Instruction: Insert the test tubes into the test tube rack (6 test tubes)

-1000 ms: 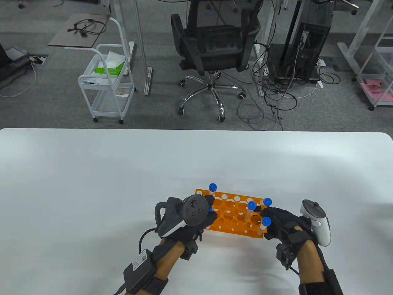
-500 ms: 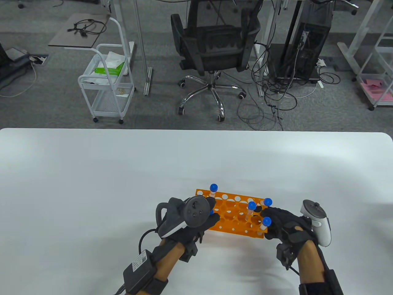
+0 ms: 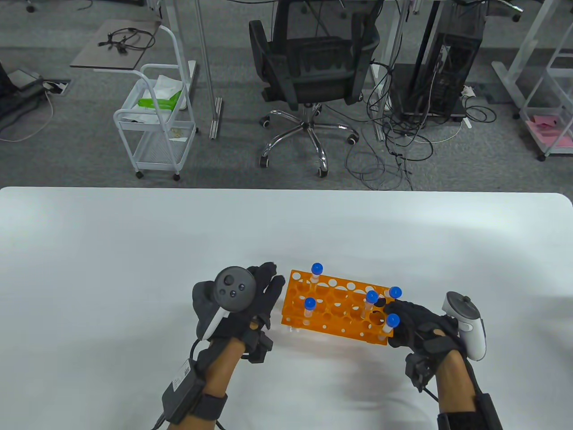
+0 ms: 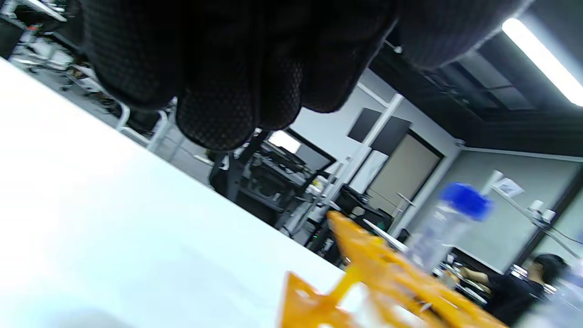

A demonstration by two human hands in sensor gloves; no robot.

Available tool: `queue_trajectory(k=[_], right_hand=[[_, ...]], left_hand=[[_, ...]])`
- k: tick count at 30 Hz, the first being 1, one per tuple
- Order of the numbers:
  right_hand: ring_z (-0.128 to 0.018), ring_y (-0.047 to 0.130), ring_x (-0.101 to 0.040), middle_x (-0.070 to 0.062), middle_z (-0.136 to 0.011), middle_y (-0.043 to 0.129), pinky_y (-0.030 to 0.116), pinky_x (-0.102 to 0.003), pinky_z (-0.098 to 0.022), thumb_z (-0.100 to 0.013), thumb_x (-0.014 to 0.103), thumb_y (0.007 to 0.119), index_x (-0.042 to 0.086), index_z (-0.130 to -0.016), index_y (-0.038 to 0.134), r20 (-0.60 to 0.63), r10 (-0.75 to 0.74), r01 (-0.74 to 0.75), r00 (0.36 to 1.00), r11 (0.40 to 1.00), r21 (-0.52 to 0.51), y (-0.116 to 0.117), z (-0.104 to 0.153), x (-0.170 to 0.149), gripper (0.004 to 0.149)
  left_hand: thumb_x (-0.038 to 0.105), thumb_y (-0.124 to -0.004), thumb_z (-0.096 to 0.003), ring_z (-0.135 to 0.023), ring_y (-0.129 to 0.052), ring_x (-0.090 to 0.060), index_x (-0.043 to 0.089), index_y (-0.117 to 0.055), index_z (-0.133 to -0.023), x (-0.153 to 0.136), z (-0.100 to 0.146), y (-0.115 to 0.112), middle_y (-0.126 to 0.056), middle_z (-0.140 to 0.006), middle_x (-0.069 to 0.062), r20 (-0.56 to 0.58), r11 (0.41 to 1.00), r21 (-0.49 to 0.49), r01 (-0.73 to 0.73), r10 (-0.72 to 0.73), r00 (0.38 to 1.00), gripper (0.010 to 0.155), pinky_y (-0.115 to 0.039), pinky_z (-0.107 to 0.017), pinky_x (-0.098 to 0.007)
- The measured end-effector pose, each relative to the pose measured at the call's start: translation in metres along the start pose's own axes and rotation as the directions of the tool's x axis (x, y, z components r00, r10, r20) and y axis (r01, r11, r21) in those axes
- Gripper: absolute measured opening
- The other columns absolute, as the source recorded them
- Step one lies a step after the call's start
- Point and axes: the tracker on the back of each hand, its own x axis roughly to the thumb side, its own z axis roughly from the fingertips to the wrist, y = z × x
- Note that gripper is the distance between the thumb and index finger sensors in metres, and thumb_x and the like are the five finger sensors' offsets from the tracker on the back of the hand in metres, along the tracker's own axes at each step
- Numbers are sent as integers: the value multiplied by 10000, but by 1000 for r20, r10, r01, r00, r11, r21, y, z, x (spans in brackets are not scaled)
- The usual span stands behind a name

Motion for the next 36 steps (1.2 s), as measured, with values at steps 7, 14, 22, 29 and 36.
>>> queue_trajectory(k=[7,14,22,29,36], right_hand=[[-765,906,-341,-133,-1047,727,822,-471,-490,-474,548,815,326,-873,853,15,-27,27,1000,1000,-16,-5,3,2,458],[-762,907,-342,-135,-1045,728,823,-472,-487,-474,548,815,323,-873,853,28,-56,57,998,998,-32,-10,6,2,460],[-759,907,-344,-138,-1043,728,824,-473,-485,-473,547,816,321,-871,854,44,-96,98,994,994,-50,-18,10,0,459],[-760,906,-347,-140,-1043,727,823,-475,-484,-473,544,817,318,-870,858,51,-101,104,994,992,-69,-25,13,1,459],[-762,906,-346,-139,-1045,726,825,-473,-485,-474,545,817,321,-872,854,35,-91,93,995,993,-70,-24,11,1,458]], left_hand=[[502,-719,-447,-689,-1006,-295,209,-810,-920,-37,-12,-35,-897,-898,-134,-136,995,-99,0,-13,991,563,-871,-461,-463],[499,-787,-422,-679,-981,-272,250,-780,-944,-38,-21,-82,-861,-920,-116,-119,965,-252,68,-101,988,579,-846,-459,-461],[478,-807,-417,-704,-949,-265,320,-683,-993,-18,-45,-106,-816,-956,-106,-87,954,-290,75,-104,991,611,-821,-482,-466],[436,-873,-392,-671,-964,-236,334,-777,-942,-12,-68,-123,-848,-925,-83,-59,924,-363,120,-151,987,567,-825,-475,-461],[486,-910,-344,-568,-996,-217,303,-842,-900,-6,-72,-139,-939,-801,-76,-30,907,-351,234,-260,965,589,-833,-449,-458]])
